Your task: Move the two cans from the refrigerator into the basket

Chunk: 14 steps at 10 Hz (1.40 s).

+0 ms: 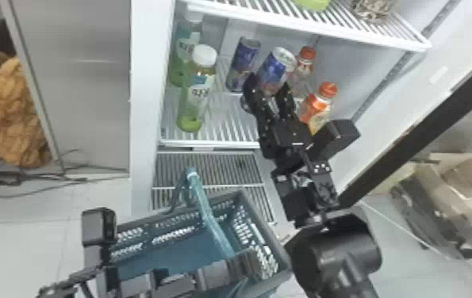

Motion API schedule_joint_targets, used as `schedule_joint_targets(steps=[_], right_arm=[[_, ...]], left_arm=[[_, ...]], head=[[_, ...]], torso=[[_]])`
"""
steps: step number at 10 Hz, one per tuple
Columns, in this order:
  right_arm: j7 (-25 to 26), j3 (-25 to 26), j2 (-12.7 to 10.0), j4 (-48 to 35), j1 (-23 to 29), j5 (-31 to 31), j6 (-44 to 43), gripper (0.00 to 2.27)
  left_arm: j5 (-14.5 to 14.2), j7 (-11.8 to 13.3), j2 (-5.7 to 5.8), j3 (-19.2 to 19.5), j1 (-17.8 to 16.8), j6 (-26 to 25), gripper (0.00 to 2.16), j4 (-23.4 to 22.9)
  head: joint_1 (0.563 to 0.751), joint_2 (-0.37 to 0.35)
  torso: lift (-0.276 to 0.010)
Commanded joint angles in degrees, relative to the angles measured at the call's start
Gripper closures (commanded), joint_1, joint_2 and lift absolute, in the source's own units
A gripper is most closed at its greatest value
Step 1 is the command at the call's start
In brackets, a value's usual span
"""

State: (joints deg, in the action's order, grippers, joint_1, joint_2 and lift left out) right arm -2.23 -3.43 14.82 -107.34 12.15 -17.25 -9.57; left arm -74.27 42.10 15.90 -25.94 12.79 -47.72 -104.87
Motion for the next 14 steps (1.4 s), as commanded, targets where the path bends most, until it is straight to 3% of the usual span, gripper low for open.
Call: schedule_joint_targets(steps=[1,11,14], right_arm=[[-0.1,0.2,0.2,-4.5,2.2,-1.3,3.0,0.98],[-0.1,8.7,-1.5,-36.7,26.8,-2.5,23.4,0.98],[-0.1,12.1,-2.3,-47.8,34.5,-3.8,35.9,0.98]], left_arm=[[0.0,0.0,0.01,0.0,0.0,0.1,1.18,0.0],[-0.1,0.0,0.01,0.3,0.4,0.2,1.18,0.0],[-0.1,0.0,0.01,0.6,0.6,0.2,1.18,-0.1]], head=[[0.695,-0.35],[0.695,-0.35],[0.695,-0.35]], torso=[[-0.276],[-0.276],[-0.276]])
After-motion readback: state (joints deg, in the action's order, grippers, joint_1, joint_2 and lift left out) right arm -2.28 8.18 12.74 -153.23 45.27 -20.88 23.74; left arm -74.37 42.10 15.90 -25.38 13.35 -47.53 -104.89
